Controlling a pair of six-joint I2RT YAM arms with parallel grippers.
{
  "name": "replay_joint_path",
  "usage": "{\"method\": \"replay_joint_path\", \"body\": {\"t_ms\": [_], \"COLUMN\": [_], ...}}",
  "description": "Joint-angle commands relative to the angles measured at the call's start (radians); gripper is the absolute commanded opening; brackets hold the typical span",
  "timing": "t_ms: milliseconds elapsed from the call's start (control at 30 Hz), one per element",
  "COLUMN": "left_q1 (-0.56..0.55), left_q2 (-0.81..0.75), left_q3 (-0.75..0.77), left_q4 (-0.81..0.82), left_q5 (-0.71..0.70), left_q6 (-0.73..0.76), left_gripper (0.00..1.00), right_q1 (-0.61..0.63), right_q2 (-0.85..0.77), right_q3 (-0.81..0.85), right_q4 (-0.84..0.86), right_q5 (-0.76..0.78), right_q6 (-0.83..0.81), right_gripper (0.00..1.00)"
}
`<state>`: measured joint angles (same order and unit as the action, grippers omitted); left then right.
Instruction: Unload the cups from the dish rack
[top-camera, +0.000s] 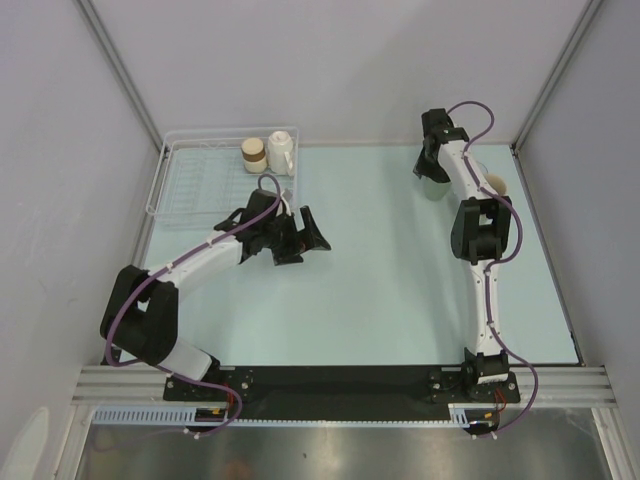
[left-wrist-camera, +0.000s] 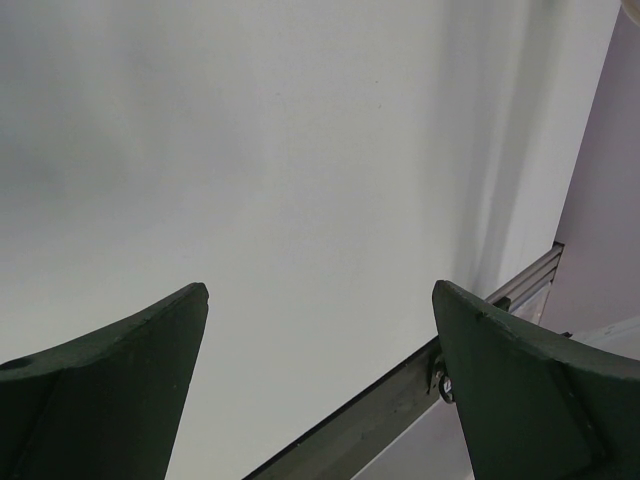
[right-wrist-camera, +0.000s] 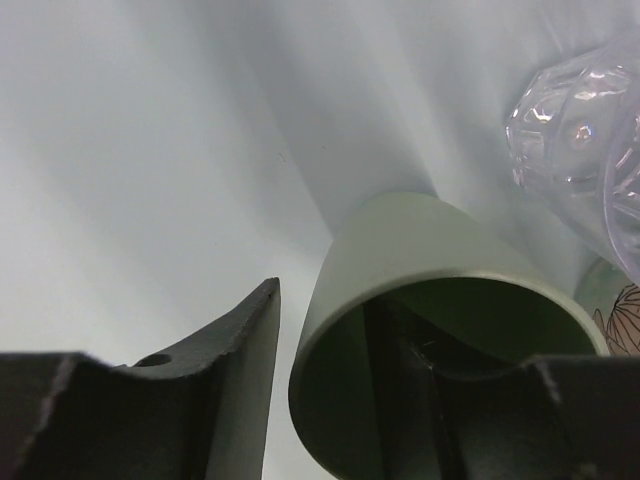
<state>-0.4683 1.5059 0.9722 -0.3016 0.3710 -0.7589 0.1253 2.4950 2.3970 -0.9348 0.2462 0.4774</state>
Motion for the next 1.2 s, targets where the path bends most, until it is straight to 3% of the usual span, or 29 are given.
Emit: {"method": "replay_joint_path", "body": {"t_ms": [0,567,667,733,800,933,1067,1167], "left_q1": [-0.016,-0.043,-0.043,-0.043,-0.038,-0.018,0.037,0.100], "left_q2": [0.004,-0.023,-0.047,-0.070,-0.061,0.074,0.209,0.321], "left_q3": [0.037,0.033,0.043,0.077,0.193,0.493,0.702,0.842], "left_q4": [0.021,0.025,0.018,-0.016,-0.074,-0.212,-0.261,-0.304], "left_q5": [0.000,-0.035,-0.092,-0.222,-0.399,-0.620,-0.699,-0.696], "left_q6": [-0.002,-0.010,0.004,0.065,0.122,0.263,0.320,0.319], "left_gripper": [1.00,1.00,1.00,1.00,1.00,1.00,1.00,1.00], "right_q1": [0.010,0.042,0.057,0.100,0.135,0.253,0.367,0.453], "right_q2": [-0.051,-0.242,-0.301,-0.400,-0.477,-0.697,-0.914,-0.998], "right_q3": [0.010,0.021,0.001,-0.051,-0.159,-0.415,-0.686,-0.771], "right_q4": [0.014,0.051,0.050,0.088,0.138,0.252,0.347,0.361], "right_q5": [0.010,0.008,-0.016,-0.019,-0.021,-0.038,-0.058,-0.084], "right_q6": [0.009,0.020,0.021,-0.002,-0.014,0.006,0.035,0.064], "right_gripper": [0.45,0.50,0.50,0.49,0.50,0.50,0.51,0.51]}}
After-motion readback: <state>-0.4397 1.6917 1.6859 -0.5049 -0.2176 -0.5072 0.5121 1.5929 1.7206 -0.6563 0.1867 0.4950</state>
